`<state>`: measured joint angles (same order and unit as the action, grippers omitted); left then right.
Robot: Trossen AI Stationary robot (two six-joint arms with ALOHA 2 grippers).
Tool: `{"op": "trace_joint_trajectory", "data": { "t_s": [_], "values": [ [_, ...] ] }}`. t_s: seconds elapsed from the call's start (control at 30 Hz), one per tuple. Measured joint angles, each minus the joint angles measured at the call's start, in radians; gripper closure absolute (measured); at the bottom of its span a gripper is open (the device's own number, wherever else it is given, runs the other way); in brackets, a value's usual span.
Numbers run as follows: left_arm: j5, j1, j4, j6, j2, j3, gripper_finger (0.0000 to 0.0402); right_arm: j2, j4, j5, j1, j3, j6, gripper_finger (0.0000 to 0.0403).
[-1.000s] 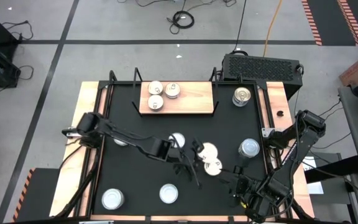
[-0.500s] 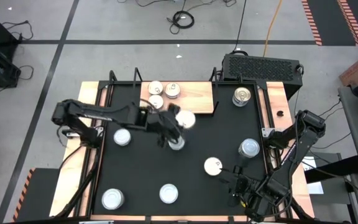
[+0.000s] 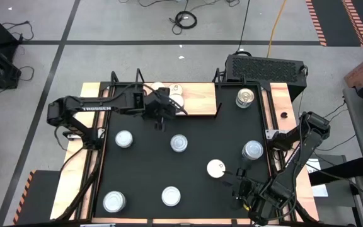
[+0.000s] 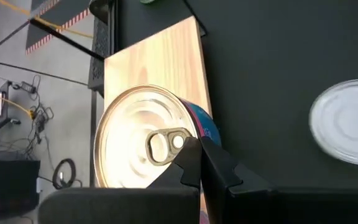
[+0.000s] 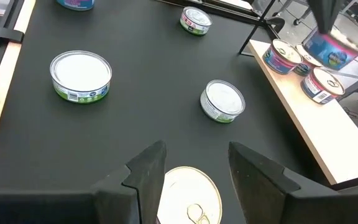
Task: Stack canned seafood by type on shelf
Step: Put the blue tuna can on the shelf
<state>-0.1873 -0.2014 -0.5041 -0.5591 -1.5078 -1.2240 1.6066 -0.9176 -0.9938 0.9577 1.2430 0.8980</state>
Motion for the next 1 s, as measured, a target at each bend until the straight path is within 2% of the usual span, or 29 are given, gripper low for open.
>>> {"op": "trace_joint_trajectory", "data": {
  "t_s": [0.17, 0.33, 0.43, 0.73, 1.0],
  "values": [
    [0.055, -0.033, 0.091, 0.001, -0.001, 0.084, 0.0401, 0.000, 0.000, 0.000, 0.000, 0.000, -0.007, 0.0234],
    [0.067, -0.050, 0.172, 0.002, -0.015, 0.145, 0.0401, 0.000, 0.003, 0.000, -0.001, 0.000, -0.012, 0.0234],
    [0.076, -0.058, 0.222, 0.001, -0.040, 0.150, 0.0401, 0.000, 0.009, -0.001, -0.002, 0.000, -0.014, 0.0234],
    [0.064, -0.073, 0.228, -0.021, -0.147, 0.151, 0.0401, 0.000, 0.018, -0.001, -0.003, -0.001, -0.028, 0.0234],
    [0.052, -0.104, 0.236, -0.030, -0.159, 0.152, 0.0401, 0.000, 0.018, 0.000, -0.003, -0.001, -0.028, 0.0234]
  ]
}}
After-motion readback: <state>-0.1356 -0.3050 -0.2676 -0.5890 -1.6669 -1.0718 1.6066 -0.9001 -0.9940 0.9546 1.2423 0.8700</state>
